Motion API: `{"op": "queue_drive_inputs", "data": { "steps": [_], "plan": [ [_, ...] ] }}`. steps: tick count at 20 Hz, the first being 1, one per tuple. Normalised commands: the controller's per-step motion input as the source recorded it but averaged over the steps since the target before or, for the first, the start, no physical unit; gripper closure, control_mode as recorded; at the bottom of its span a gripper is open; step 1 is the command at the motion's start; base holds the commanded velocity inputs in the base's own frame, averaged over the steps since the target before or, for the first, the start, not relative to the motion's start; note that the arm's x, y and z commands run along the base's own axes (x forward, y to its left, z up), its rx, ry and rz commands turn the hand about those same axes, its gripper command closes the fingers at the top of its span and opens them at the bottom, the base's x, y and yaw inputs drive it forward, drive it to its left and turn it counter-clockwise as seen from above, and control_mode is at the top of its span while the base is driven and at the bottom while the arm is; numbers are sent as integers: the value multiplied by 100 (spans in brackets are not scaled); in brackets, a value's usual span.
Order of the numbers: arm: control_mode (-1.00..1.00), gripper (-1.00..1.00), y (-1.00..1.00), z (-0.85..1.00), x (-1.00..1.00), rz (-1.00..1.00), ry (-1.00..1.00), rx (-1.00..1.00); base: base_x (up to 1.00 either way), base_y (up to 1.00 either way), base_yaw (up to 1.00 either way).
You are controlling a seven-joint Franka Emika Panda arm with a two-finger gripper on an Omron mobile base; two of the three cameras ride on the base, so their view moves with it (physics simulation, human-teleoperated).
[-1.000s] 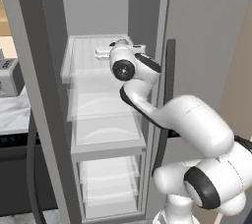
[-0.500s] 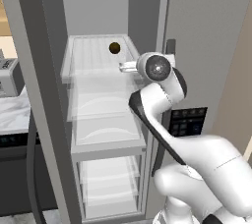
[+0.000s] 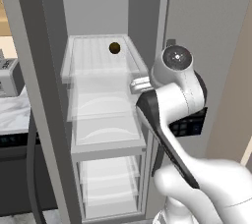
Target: Pick the egg and butter from the fridge and place them by the bowl for mixing.
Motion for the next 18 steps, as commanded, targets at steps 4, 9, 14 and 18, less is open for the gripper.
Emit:
{"op": "queue_drive_inputs", "data": {
  "steps": [4, 9, 14, 18],
  "plan": [
    [-100, 100, 0, 0, 0, 0, 0, 0, 0, 0, 0],
    [-100, 100, 0, -3, -42, 2, -2, 0, 0, 0, 0],
    [100, 100, 0, -10, -40, 4, 0, 0, -60, 0, 9],
    [100, 100, 0, 0, 0, 0, 0, 0, -100, -11, 22]
  ]
}}
